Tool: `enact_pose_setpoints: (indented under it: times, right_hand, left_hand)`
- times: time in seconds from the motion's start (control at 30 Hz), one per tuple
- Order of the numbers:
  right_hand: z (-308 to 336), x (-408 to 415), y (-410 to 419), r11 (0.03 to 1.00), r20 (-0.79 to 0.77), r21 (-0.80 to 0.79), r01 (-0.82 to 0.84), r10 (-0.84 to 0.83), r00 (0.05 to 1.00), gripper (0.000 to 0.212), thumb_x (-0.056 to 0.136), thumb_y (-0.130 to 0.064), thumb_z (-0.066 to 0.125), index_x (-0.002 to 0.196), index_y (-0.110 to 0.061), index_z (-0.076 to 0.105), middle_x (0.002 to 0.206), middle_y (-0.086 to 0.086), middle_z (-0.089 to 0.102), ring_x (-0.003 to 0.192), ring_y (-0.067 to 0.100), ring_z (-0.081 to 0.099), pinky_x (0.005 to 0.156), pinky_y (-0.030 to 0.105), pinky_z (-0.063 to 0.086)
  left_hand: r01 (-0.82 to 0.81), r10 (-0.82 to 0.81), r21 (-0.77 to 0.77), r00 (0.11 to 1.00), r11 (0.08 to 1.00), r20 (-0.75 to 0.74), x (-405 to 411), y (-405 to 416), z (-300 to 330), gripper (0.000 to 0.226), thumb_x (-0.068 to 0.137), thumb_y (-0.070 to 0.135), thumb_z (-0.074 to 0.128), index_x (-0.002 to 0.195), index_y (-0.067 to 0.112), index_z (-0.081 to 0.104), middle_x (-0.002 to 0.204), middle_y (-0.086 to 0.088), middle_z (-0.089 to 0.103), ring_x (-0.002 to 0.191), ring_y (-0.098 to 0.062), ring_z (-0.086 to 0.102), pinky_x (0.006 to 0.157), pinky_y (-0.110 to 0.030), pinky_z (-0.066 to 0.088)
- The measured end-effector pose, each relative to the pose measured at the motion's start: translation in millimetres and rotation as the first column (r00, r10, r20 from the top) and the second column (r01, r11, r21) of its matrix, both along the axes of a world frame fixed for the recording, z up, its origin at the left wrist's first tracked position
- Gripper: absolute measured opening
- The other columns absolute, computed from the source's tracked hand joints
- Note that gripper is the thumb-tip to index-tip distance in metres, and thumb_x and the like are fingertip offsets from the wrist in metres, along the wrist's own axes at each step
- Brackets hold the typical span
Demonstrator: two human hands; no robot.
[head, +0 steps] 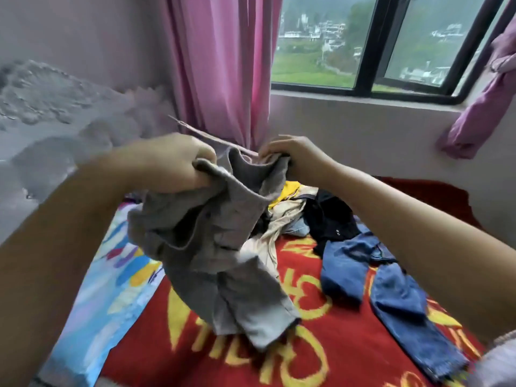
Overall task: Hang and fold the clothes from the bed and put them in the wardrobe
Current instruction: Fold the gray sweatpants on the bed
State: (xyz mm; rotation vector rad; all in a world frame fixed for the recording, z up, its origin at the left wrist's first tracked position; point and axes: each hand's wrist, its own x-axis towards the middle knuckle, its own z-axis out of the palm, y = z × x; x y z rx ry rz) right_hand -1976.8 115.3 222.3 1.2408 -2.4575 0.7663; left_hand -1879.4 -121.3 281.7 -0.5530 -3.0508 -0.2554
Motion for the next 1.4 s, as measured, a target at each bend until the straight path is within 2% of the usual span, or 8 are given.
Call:
enact_pose_setpoints:
  times: [0.23, 0.33, 0.47, 0.67, 0.83, 1.1, 1.27, 1.4]
  right_hand:
    - [-215, 38, 141, 0.767, -0.042, 0.640, 0.047, -0.026, 0.999, 0.031, 0.079, -0.009, 0.066, 0.102, -0.027, 0.074, 0.118, -0.004, 0.066, 0.119, 0.018, 0.058, 0.110, 0.050, 0.029]
    - [-340, 63, 205, 0.542, 0.144, 0.837, 0.073, -0.347, 0.927, 0.039, 0.095, -0.020, 0.050, 0.129, -0.037, 0.057, 0.152, 0.000, 0.035, 0.146, 0.021, 0.020, 0.115, 0.057, 0.006]
    - [-474, 118, 277, 0.524, 0.391, 0.848, 0.078, -0.718, 0.576, 0.050, 0.088, -0.008, 0.047, 0.129, -0.034, 0.057, 0.149, -0.004, 0.038, 0.139, 0.020, 0.034, 0.109, 0.046, 0.033]
    - [-558, 126, 306, 0.558, 0.641, 0.562, 0.611, -0.761, 0.105, 0.030, 0.089, -0.004, 0.049, 0.110, -0.010, 0.069, 0.112, 0.012, 0.070, 0.107, 0.026, 0.064, 0.094, 0.030, 0.043]
    - [-589, 79, 287, 0.346, 0.889, 0.410, 0.844, -0.360, -0.284, 0.036, 0.094, -0.032, 0.058, 0.110, 0.000, 0.059, 0.100, 0.018, 0.064, 0.092, 0.028, 0.063, 0.084, 0.047, 0.056]
    - [-579, 60, 292, 0.440, 0.804, 0.251, 0.862, -0.591, 0.068, 0.027, 0.090, -0.016, 0.057, 0.116, -0.011, 0.057, 0.106, -0.002, 0.061, 0.095, 0.016, 0.055, 0.083, 0.022, 0.039]
    - [-591, 77, 301, 0.332, 0.667, 0.589, 0.737, -0.715, -0.211, 0.041, 0.090, -0.039, 0.059, 0.121, -0.013, 0.053, 0.131, 0.020, 0.042, 0.120, 0.039, 0.044, 0.104, 0.036, 0.036]
    - [-594, 71, 297, 0.480, 0.783, 0.517, 0.708, -0.600, -0.165, 0.036, 0.093, -0.027, 0.056, 0.126, -0.013, 0.053, 0.128, 0.013, 0.052, 0.116, 0.033, 0.052, 0.098, 0.032, 0.042]
  left_hand:
    - [0.298, -0.197, -0.087, 0.795, 0.951, 0.574, 27, 165, -259, 0.011, 0.085, 0.027, 0.051, 0.092, 0.018, 0.047, 0.102, -0.007, 0.061, 0.093, -0.030, 0.058, 0.070, -0.033, 0.040]
    - [0.206, -0.163, 0.038, 0.632, 0.978, 0.757, 62, 233, -393, 0.044, 0.089, 0.038, 0.054, 0.121, 0.010, 0.043, 0.130, -0.013, 0.051, 0.116, -0.035, 0.052, 0.088, -0.039, 0.043]
    - [0.211, -0.108, 0.029, 0.373, 0.977, 0.922, 103, 278, -533, 0.068, 0.092, 0.051, 0.050, 0.146, 0.015, 0.030, 0.148, -0.014, 0.036, 0.131, -0.033, 0.041, 0.106, -0.044, 0.038]
    - [-0.194, 0.053, 0.065, 0.548, 0.979, 0.834, 111, 319, -621, 0.039, 0.098, 0.034, 0.044, 0.128, 0.010, 0.041, 0.127, -0.015, 0.050, 0.116, -0.031, 0.050, 0.093, -0.040, 0.043]
    - [-0.254, 0.281, -0.153, 0.612, 0.955, 0.740, 120, 364, -655, 0.086, 0.086, 0.061, 0.049, 0.143, 0.005, 0.016, 0.130, -0.011, 0.035, 0.121, -0.026, 0.040, 0.090, -0.035, 0.046]
    - [-0.159, 0.157, -0.060, 0.716, 0.985, 0.680, 124, 377, -642, 0.054, 0.086, 0.018, 0.049, 0.136, 0.011, 0.029, 0.123, -0.008, 0.043, 0.106, -0.026, 0.054, 0.068, -0.033, 0.039]
    - [-0.156, 0.247, -0.192, 0.621, 0.969, 0.743, 156, 387, -646, 0.094, 0.089, 0.049, 0.053, 0.151, 0.009, -0.005, 0.141, -0.007, 0.028, 0.125, -0.024, 0.036, 0.093, -0.037, 0.044]
    - [-0.137, 0.313, -0.294, 0.622, 0.946, 0.718, 158, 400, -660, 0.099, 0.090, 0.039, 0.057, 0.148, 0.002, -0.014, 0.140, -0.008, 0.027, 0.123, -0.022, 0.037, 0.090, -0.035, 0.048]
